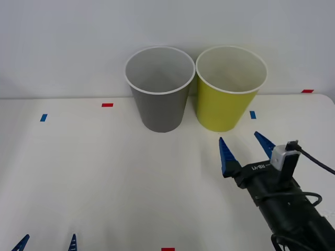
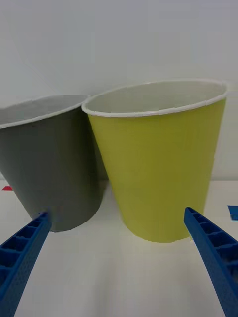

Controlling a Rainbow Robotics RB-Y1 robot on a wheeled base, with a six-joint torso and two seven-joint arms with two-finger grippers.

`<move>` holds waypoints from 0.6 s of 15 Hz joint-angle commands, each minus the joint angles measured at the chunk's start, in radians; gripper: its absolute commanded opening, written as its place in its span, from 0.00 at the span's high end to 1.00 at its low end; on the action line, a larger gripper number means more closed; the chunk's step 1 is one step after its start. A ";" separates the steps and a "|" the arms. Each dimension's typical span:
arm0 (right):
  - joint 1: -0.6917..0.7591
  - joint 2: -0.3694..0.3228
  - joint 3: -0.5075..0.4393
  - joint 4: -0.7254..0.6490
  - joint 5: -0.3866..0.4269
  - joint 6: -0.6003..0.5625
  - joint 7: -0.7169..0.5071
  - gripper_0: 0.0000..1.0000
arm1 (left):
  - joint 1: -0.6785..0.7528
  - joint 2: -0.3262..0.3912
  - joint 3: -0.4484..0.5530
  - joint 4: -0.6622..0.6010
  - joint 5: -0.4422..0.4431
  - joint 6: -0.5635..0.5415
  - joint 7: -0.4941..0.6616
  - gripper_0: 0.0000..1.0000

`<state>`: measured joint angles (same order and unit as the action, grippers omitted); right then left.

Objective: Put cans in the gray bin and PET bottles in the light green bin.

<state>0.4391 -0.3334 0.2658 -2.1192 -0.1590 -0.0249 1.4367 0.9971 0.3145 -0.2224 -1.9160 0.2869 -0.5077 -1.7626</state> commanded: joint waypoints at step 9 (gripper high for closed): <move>0.233 0.071 -0.069 0.185 0.052 -0.273 0.007 0.07 | 0.000 0.000 0.000 0.000 0.000 0.000 0.000 0.00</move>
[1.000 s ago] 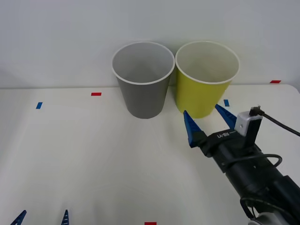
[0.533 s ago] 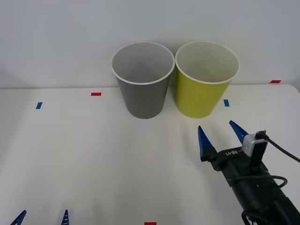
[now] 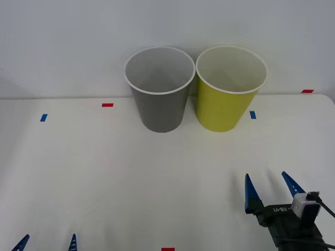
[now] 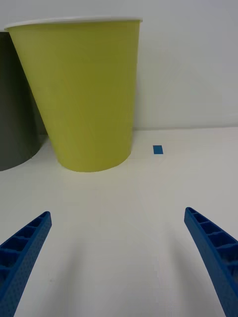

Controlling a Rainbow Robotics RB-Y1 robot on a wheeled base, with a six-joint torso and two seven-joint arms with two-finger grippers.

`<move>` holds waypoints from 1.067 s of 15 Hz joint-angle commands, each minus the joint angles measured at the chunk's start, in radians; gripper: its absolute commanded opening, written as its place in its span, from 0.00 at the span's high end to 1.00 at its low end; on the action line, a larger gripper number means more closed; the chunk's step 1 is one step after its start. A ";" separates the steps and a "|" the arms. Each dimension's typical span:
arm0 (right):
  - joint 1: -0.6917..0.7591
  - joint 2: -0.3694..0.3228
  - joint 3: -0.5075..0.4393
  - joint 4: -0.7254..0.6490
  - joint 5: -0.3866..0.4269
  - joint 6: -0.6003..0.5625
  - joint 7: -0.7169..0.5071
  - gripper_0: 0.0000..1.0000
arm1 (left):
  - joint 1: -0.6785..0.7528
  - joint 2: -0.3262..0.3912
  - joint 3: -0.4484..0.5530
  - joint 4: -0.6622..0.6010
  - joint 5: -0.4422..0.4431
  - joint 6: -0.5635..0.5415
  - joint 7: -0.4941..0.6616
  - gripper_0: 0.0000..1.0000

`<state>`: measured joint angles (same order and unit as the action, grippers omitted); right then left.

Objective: Put cans in the gray bin and PET bottles in the light green bin.

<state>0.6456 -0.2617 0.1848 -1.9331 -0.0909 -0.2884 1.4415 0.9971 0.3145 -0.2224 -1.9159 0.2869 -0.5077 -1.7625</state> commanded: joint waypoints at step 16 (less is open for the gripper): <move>0.129 -0.123 0.082 0.200 -0.076 -0.331 0.189 0.05 | 0.000 0.000 0.000 0.000 0.000 0.000 0.000 0.00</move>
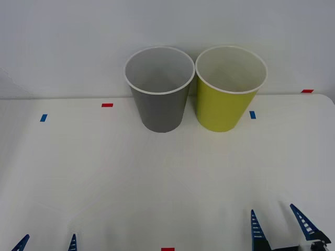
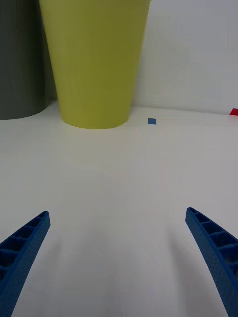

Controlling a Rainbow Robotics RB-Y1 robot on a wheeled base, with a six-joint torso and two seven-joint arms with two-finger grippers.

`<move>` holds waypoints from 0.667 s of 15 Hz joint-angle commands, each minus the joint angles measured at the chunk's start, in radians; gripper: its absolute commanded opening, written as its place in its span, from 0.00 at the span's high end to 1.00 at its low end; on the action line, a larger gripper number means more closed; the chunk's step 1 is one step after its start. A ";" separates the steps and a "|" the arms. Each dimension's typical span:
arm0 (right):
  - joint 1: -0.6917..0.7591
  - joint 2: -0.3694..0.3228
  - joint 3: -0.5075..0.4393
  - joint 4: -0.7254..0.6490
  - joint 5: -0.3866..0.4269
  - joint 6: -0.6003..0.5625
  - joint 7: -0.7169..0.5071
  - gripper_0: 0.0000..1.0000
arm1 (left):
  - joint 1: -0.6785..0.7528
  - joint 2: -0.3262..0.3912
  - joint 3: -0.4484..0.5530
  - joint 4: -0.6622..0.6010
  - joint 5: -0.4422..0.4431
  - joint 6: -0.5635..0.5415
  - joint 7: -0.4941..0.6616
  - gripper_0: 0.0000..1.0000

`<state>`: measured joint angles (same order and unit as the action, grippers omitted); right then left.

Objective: Put cans in the gray bin and PET bottles in the light green bin.

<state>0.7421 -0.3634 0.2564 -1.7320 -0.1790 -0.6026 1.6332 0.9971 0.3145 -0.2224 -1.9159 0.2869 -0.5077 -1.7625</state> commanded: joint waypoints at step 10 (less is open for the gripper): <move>0.105 -0.046 0.012 0.000 0.044 -0.042 -0.010 0.05 | 0.000 0.000 0.000 0.000 0.000 0.000 0.000 0.00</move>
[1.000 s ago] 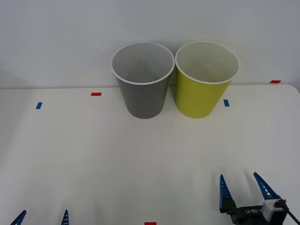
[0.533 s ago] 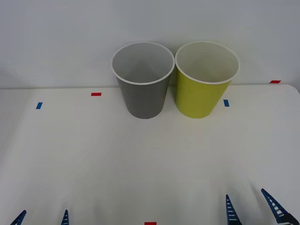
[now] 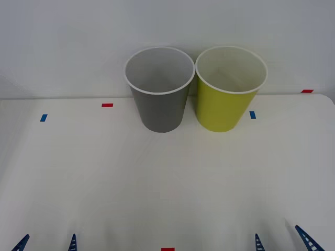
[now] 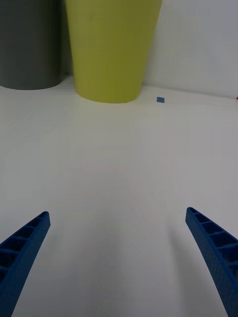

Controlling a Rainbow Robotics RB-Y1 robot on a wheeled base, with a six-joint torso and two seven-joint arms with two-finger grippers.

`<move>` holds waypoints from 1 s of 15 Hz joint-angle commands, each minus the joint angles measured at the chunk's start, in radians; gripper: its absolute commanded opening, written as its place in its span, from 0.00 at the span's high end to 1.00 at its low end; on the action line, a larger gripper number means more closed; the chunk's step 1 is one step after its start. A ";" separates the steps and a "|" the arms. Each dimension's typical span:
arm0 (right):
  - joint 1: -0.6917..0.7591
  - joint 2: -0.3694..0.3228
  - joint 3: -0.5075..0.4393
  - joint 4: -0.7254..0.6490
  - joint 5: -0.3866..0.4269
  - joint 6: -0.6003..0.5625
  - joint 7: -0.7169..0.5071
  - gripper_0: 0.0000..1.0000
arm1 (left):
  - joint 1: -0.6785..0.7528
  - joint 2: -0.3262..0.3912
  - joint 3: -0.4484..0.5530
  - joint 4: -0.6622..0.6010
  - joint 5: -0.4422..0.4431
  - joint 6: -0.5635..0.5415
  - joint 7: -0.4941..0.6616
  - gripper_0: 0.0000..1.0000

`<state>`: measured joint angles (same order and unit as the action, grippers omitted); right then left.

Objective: Put cans in the gray bin and PET bottles in the light green bin.

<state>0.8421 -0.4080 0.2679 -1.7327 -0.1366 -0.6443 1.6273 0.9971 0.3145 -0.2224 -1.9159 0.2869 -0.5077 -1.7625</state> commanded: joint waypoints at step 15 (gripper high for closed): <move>0.005 -0.002 0.001 0.001 0.002 0.000 -0.004 0.05 | 0.000 0.000 0.000 0.000 0.000 0.000 0.000 0.00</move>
<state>0.8468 -0.4095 0.2684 -1.7320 -0.1351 -0.6444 1.6231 0.9971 0.3145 -0.2224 -1.9159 0.2869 -0.5077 -1.7626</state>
